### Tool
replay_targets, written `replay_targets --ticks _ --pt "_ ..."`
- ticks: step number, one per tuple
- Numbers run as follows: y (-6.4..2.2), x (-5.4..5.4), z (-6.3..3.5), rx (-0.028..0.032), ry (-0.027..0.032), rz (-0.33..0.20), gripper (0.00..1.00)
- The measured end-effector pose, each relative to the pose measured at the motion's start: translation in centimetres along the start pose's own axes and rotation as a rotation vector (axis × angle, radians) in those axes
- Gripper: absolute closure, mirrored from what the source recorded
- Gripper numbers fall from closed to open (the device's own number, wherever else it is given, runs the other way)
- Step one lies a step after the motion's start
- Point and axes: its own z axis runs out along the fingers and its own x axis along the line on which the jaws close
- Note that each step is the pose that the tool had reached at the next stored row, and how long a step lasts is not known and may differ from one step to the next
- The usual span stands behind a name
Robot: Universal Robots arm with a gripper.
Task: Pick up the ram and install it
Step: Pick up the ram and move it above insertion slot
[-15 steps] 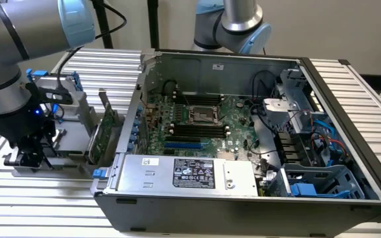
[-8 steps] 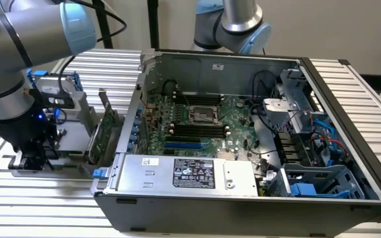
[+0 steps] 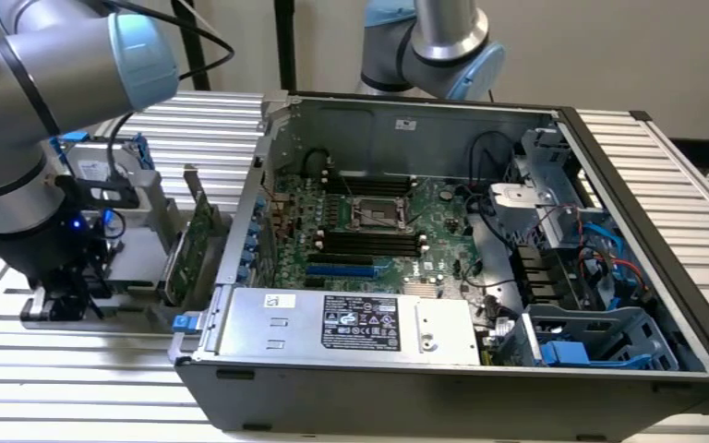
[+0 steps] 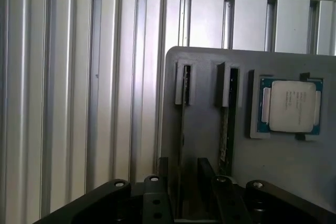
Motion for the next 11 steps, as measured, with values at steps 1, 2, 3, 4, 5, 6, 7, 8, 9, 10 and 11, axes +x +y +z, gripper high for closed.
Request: replay_targets --ticks 1,2,3,4,5,6,7,8,9,10,11 --pt "0.00 0.05 0.06 -0.0003 -0.0045 -0.001 0.00" --pt "0.00 0.09 0.12 -0.0007 -0.0077 -0.002 0.00" --pt "0.00 0.13 0.18 -0.0014 -0.0106 -0.002 0.00" --pt "0.00 0.18 0.24 -0.0021 -0.0126 -0.002 0.00" --pt "0.00 0.23 0.30 -0.0028 -0.0134 -0.003 0.00" --pt "-0.01 0.27 0.37 -0.0035 -0.0139 -0.003 0.00" --pt "0.00 0.29 0.42 -0.0043 -0.0145 -0.002 0.00" --pt "0.00 0.30 0.45 -0.0051 -0.0149 -0.002 0.00" --pt "0.00 0.31 0.46 -0.0059 -0.0150 -0.002 0.00" --pt "0.00 0.31 0.47 -0.0063 -0.0151 -0.002 1.00" --pt "0.00 0.31 0.47 -0.0063 -0.0153 -0.002 1.00"
